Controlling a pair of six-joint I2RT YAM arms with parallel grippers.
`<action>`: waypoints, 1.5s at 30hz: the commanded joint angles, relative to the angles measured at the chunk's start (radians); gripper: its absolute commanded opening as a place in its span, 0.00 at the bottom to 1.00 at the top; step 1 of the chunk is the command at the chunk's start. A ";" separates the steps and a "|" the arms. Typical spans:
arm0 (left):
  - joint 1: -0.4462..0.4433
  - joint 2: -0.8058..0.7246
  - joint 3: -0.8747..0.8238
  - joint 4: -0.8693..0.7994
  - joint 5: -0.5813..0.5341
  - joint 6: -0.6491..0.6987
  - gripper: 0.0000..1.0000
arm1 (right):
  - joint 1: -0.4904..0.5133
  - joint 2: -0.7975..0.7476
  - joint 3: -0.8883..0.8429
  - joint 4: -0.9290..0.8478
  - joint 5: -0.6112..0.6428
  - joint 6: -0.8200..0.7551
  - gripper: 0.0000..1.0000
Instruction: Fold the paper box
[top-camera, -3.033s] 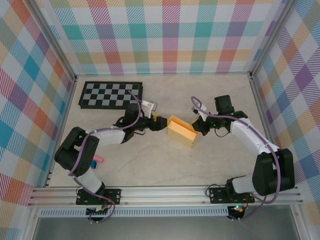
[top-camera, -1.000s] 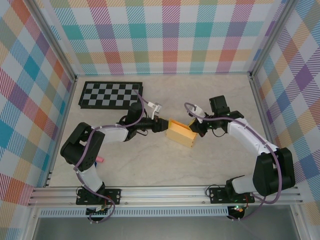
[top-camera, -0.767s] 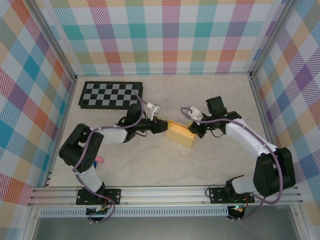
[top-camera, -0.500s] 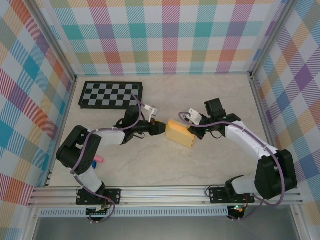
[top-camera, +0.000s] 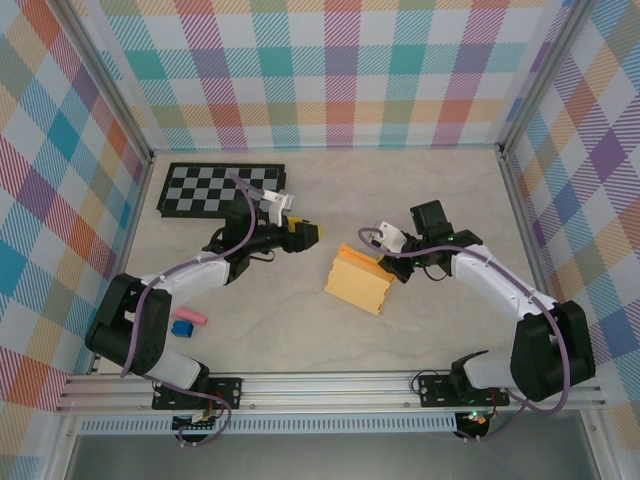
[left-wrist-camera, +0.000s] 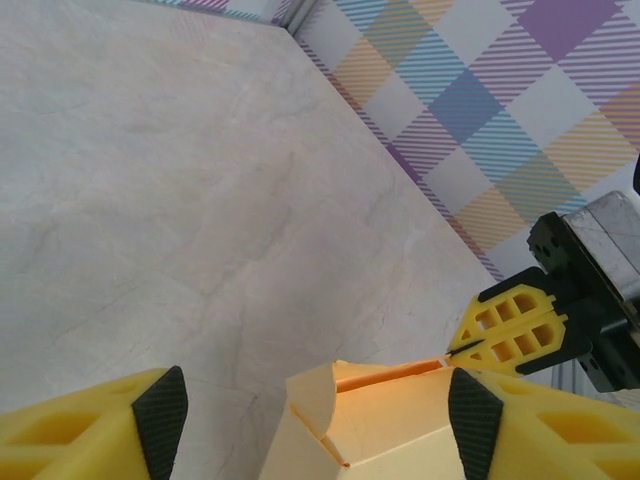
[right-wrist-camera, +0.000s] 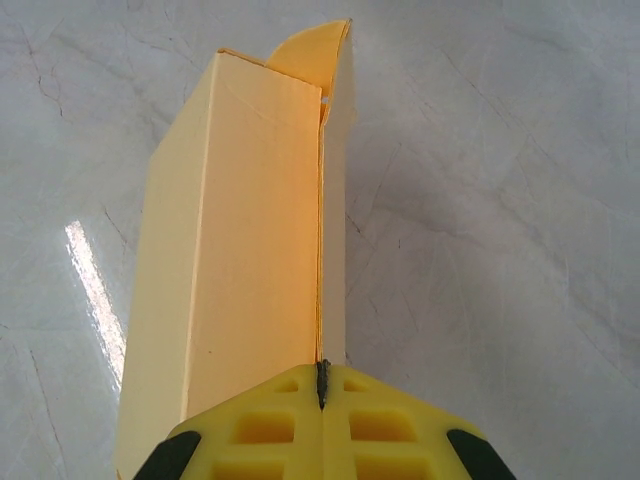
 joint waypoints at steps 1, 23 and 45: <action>0.004 0.012 -0.014 -0.036 0.018 -0.021 0.75 | 0.005 -0.044 -0.024 0.011 -0.037 -0.026 0.00; -0.103 -0.176 -0.069 -0.405 0.065 0.887 0.95 | 0.042 -0.083 -0.043 -0.004 -0.134 -0.225 0.00; -0.195 0.008 -0.045 -0.154 0.003 0.935 1.00 | 0.081 -0.082 -0.037 -0.028 -0.164 -0.287 0.00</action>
